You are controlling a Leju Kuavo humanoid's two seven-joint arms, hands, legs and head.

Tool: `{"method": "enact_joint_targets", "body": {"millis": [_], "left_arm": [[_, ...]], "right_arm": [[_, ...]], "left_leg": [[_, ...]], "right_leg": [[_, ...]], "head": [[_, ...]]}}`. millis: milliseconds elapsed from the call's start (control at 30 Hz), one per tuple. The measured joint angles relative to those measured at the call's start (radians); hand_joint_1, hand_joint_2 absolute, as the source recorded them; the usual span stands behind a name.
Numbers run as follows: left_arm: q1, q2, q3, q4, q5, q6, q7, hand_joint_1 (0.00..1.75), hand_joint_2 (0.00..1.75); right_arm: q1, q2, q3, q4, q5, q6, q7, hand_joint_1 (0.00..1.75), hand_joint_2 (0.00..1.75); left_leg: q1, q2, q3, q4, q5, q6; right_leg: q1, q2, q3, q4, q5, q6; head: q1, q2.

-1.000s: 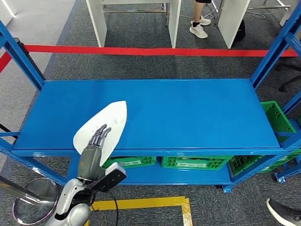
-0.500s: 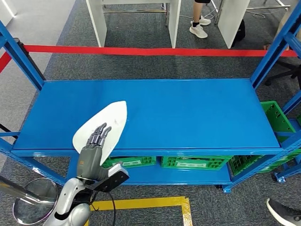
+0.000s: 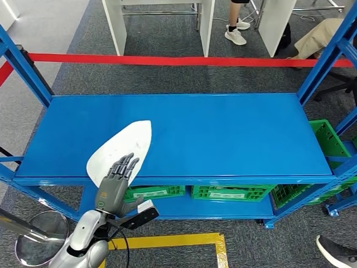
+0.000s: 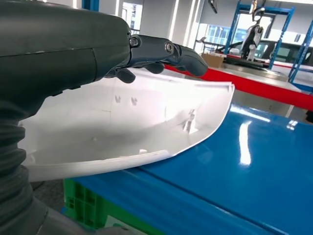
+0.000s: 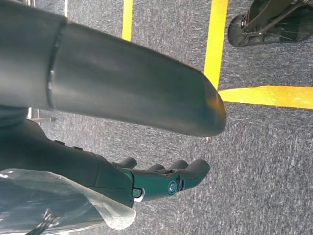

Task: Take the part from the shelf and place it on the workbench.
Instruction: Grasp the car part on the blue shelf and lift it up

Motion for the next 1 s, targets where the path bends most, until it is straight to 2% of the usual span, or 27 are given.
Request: {"method": "enact_joint_targets", "body": {"millis": [200, 433, 833, 900, 1000], "left_arm": [[-0.006, 0.007, -0.008, 0.023, -0.007, -0.031, 0.009, 0.0, 1.75], [-0.02, 0.013, -0.018, 0.06, -0.035, -0.059, 0.031, 0.0, 1.75], [-0.033, 0.017, -0.024, 0.097, -0.071, -0.058, 0.048, 0.0, 1.75], [-0.039, 0.017, -0.025, 0.111, -0.101, -0.03, 0.062, 0.0, 1.75], [-0.049, 0.021, -0.019, 0.14, -0.163, 0.105, 0.07, 0.0, 1.75]], "right_arm": [[0.0, 0.0, 0.0, 0.0, 0.005, 0.003, -0.006, 0.0, 0.0], [-0.022, 0.0, -0.046, 0.006, 0.086, 0.049, -0.067, 0.0, 0.0], [-0.036, 0.0, -0.077, 0.018, 0.096, 0.052, -0.076, 0.0, 0.0], [-0.037, 0.0, -0.077, 0.02, 0.096, 0.049, -0.077, 0.0, 0.0], [-0.036, 0.0, -0.074, 0.023, 0.08, 0.023, -0.069, 0.0, 0.0]], "left_leg": [[0.0, 0.0, 0.0, 0.0, 0.0, 0.0], [0.0, 0.0, 0.0, 0.0, 0.0, 0.0], [0.0, 0.0, 0.0, 0.0, 0.0, 0.0], [0.0, 0.0, 0.0, 0.0, 0.0, 0.0], [0.0, 0.0, 0.0, 0.0, 0.0, 0.0]], "right_leg": [[0.0, 0.0, 0.0, 0.0, 0.0, 0.0], [0.0, 0.0, 0.0, 0.0, 0.0, 0.0], [0.0, 0.0, 0.0, 0.0, 0.0, 0.0], [0.0, 0.0, 0.0, 0.0, 0.0, 0.0], [0.0, 0.0, 0.0, 0.0, 0.0, 0.0]], "head": [[0.0, 0.0], [0.0, 0.0], [0.0, 0.0], [0.0, 0.0], [0.0, 0.0]]}}
